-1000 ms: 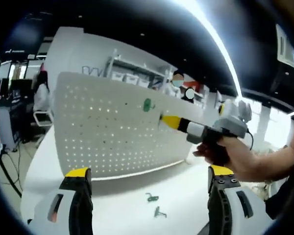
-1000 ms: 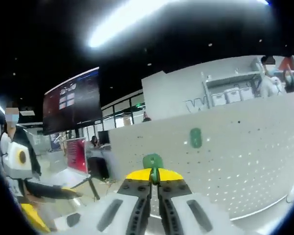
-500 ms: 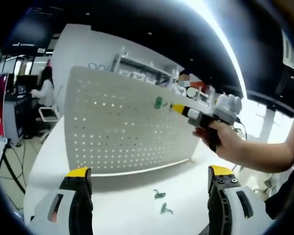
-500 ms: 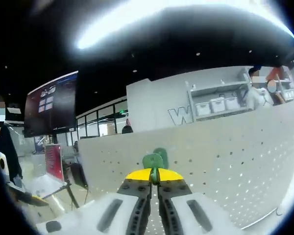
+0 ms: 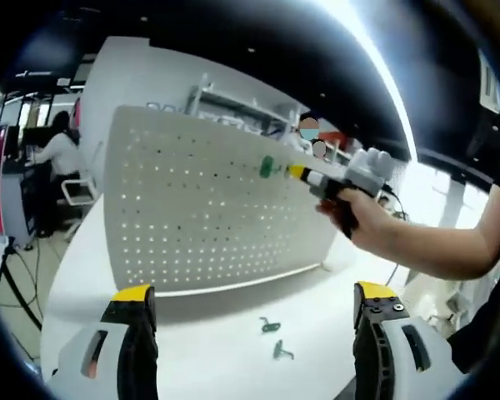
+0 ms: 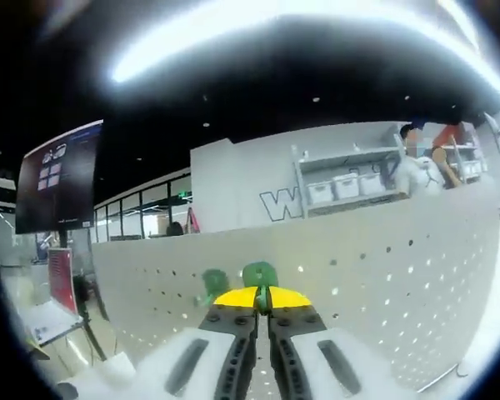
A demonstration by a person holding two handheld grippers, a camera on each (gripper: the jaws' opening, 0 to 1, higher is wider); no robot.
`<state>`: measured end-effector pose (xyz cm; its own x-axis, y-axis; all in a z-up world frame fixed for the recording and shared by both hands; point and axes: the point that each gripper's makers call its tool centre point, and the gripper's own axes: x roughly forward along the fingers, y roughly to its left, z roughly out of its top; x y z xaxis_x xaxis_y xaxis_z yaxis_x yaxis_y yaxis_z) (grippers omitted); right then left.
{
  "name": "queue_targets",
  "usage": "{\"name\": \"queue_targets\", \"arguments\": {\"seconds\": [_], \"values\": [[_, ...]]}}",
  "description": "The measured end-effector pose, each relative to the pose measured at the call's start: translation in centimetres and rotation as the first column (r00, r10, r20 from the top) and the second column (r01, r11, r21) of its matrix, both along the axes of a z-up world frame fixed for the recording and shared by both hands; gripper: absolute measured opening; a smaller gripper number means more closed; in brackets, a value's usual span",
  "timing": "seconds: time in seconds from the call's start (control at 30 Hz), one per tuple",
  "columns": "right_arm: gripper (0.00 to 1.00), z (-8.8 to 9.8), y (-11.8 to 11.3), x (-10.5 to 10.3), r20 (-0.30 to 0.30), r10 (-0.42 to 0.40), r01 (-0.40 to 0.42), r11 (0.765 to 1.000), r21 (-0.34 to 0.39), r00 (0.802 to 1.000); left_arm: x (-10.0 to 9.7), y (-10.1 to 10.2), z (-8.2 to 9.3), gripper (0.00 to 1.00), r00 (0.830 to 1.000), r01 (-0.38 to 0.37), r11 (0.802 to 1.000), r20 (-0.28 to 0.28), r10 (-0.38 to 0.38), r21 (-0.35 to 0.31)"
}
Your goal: Insert the hook assembly into the mounting plate slot until the hook locks in place.
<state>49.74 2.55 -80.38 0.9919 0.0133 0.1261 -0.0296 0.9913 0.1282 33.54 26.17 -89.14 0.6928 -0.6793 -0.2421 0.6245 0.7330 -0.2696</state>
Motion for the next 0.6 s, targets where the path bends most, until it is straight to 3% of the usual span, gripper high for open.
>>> {"name": "queue_targets", "arguments": {"seconds": [0.37, 0.6], "values": [[0.00, 0.4, -0.3, 0.7, 0.022, -0.044, 0.044, 0.999, -0.002, 0.999, 0.0, -0.1, -0.9, 0.99, 1.000, 0.000, 1.000, -0.027, 0.000, 0.004], [0.00, -0.5, -0.3, 0.9, 0.008, -0.056, 0.056, 0.998, -0.007, 0.998, 0.0, 0.0, -1.1, 0.98, 0.999, -0.003, 1.000, -0.035, 0.003, 0.002]]}}
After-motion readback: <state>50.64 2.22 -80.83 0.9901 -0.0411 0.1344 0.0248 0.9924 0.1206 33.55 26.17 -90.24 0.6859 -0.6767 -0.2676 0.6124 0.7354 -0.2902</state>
